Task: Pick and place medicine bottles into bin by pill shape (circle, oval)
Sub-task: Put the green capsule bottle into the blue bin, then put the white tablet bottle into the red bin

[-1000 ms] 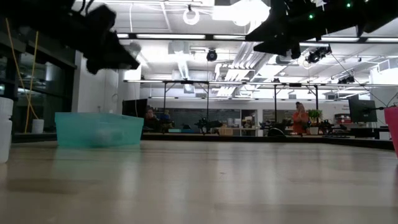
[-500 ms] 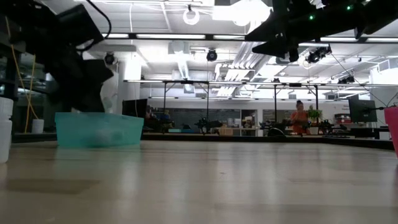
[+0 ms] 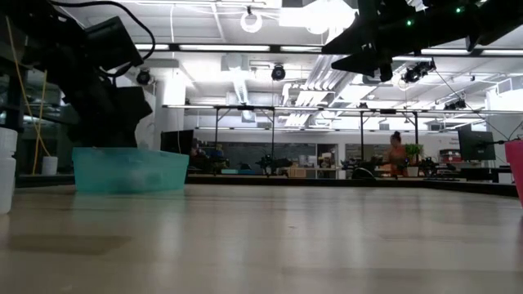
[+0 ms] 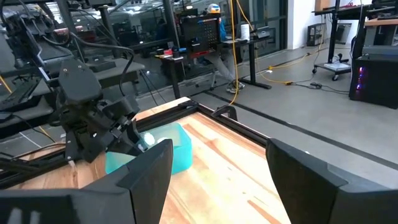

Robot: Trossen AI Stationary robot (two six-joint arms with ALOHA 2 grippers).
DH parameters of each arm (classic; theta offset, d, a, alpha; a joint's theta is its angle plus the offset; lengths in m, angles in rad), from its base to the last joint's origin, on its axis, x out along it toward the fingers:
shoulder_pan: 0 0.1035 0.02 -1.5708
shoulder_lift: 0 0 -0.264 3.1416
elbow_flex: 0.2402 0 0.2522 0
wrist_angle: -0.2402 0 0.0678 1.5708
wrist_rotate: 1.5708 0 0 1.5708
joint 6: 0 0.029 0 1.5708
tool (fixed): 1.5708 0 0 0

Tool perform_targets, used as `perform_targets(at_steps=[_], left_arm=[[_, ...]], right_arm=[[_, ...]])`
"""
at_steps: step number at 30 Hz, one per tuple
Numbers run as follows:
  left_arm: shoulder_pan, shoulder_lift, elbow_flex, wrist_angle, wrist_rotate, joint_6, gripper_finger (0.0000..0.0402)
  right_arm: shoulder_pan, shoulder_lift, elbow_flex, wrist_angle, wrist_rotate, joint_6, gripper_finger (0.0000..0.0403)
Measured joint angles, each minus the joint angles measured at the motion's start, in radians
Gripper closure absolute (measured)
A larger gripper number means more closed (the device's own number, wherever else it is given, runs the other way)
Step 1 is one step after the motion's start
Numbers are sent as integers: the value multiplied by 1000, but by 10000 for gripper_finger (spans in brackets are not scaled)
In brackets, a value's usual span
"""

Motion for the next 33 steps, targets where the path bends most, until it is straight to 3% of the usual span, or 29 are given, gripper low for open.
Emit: perform_targets(at_steps=[14,17,22,27,33], left_arm=[[0,-17,25,70,-83,75,241],[-22,-50,42,232,-74,166,243],[-149,-72,4,703,89,415,253],[-279,-60,-56,1082,141,611,259],[-330,-59,-79,1135,134,698,259]], right_arm=[[0,0,0,0,1,0,151],[0,0,0,0,-12,0,151],[0,1,0,0,-112,-6,151],[0,1,0,1,-225,-9,151],[8,1,0,47,-279,-61,151]])
